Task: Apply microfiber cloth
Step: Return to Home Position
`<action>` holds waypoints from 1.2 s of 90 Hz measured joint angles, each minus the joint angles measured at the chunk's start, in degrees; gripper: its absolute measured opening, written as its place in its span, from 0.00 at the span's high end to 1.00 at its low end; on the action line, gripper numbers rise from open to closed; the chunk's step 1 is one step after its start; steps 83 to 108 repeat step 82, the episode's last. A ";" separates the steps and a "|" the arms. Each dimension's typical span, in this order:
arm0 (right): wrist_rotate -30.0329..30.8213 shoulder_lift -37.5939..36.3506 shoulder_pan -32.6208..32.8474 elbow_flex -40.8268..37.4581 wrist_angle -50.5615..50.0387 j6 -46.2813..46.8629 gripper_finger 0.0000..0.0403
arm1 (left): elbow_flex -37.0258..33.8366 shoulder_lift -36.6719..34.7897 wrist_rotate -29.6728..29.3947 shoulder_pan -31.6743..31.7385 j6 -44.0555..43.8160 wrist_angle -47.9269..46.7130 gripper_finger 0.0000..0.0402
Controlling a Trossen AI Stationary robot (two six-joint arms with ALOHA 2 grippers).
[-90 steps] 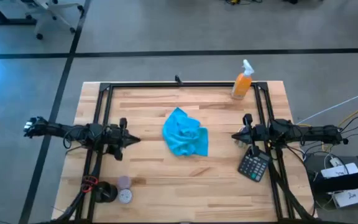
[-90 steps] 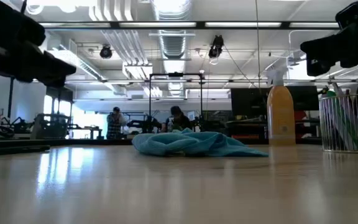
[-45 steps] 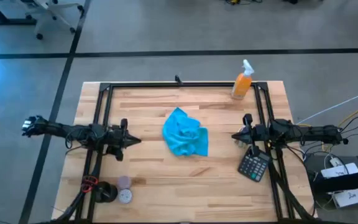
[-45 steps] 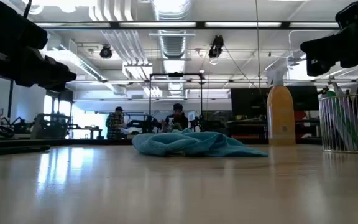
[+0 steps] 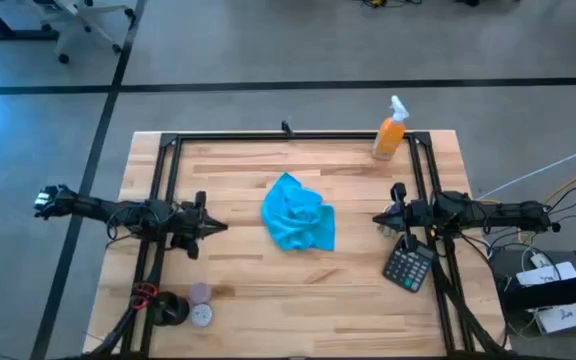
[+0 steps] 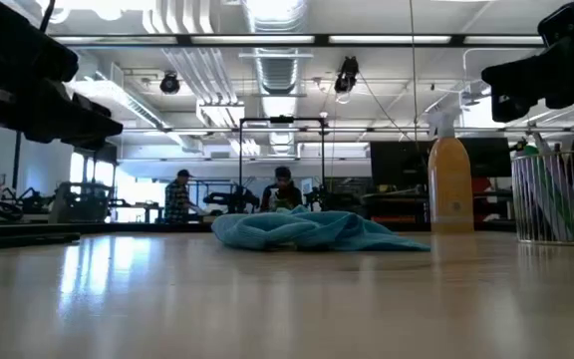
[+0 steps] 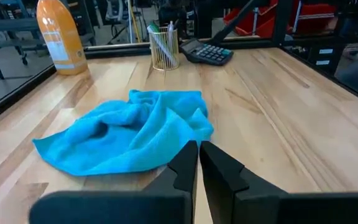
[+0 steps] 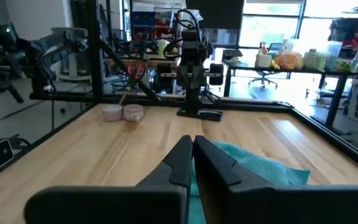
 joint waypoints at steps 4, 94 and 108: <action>0.00 0.00 0.00 0.00 0.01 0.00 1.00 | 0.00 0.07 0.00 0.00 -0.02 0.00 0.99; 0.02 0.00 0.00 0.00 0.02 0.00 1.00 | 0.00 0.58 0.00 0.00 -0.02 0.02 0.99; 0.02 0.00 0.00 0.00 0.02 0.00 1.00 | 0.00 0.58 0.00 0.00 -0.02 0.02 0.99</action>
